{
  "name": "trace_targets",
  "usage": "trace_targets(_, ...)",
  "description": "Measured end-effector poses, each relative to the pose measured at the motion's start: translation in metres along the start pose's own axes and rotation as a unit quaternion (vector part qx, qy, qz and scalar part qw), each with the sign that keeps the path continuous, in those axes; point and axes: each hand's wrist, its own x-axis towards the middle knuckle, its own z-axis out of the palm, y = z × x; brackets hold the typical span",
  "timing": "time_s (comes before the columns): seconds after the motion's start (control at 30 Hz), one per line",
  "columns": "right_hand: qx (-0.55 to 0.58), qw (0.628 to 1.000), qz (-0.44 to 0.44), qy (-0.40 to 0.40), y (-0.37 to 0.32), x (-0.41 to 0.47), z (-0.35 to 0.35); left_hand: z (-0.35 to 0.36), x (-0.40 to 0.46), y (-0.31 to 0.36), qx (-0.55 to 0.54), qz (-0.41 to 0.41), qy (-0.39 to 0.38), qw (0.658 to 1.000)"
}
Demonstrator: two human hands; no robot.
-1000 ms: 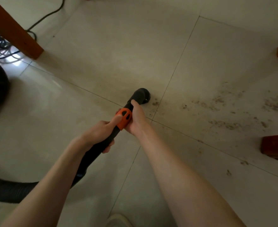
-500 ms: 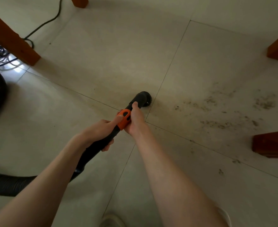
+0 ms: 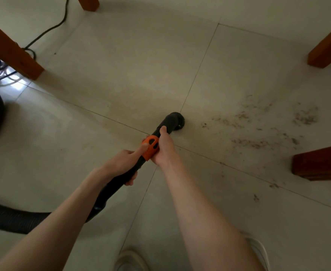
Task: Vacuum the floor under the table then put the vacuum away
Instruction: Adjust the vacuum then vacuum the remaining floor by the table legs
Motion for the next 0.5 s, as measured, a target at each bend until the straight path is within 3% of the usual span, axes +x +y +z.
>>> trace_targets(0.5, 0.037, 0.999, -0.026, 0.016, -0.028, -0.004, -0.032, 0.026, 0.008, 0.028, 0.033, 0.049, -0.025, 0.998)
